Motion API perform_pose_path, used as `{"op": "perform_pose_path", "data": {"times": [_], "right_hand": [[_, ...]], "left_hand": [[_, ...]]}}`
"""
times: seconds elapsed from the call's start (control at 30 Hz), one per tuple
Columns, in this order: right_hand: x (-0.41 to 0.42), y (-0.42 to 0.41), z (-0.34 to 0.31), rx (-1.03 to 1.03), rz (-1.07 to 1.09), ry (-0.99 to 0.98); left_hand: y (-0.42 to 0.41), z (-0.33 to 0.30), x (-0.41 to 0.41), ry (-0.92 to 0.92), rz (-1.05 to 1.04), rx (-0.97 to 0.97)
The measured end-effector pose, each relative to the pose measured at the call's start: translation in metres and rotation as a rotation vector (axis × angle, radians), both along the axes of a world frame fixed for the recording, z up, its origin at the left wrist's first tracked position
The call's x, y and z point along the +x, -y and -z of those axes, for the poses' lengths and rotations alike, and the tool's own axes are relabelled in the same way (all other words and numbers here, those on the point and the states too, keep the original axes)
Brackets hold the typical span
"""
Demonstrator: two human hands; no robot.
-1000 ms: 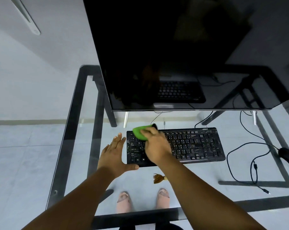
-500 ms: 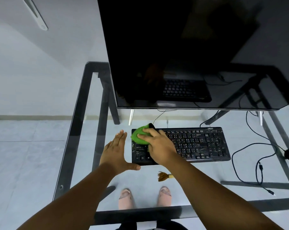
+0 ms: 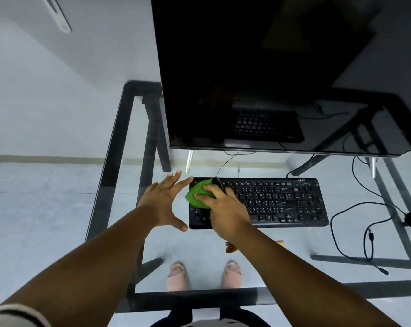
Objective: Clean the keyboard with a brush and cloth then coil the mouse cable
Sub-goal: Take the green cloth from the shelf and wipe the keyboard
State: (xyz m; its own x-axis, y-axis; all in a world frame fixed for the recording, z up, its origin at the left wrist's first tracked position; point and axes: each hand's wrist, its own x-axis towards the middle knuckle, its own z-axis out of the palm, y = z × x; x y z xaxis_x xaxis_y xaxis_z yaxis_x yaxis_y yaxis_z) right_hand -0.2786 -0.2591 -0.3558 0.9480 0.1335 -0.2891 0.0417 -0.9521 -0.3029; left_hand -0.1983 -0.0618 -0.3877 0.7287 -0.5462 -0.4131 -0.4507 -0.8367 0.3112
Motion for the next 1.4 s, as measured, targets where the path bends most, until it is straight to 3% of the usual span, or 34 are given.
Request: {"op": "perform_pose_path", "data": {"times": [0.13,0.4,0.6,0.8,1.0,1.2,1.4], "right_hand": [[-0.013,0.007,-0.001,-0.041,-0.121,-0.014],[0.006,-0.012,-0.006,-0.063,-0.036,-0.019],[-0.028,-0.001,0.002,-0.021,-0.234,-0.018],[-0.006,-0.015,0.001,-0.038,-0.029,0.042],[-0.044,0.015,0.013,0.012,-0.269,0.113],[-0.050,0.031,0.020,0.075,-0.061,0.252],[-0.038,-0.001,0.016,0.068,-0.249,0.212]], "left_hand": [[-0.005,0.001,0.007,0.000,0.031,0.031],[-0.006,0.006,0.011,0.003,0.043,0.063],[-0.006,0.005,0.012,0.021,0.056,0.068],[-0.005,0.002,0.010,0.026,0.059,0.098],[-0.005,0.003,0.011,0.025,0.046,0.091],[-0.003,0.001,0.009,0.035,0.041,0.085],[-0.002,0.000,0.007,0.054,0.039,0.107]]}}
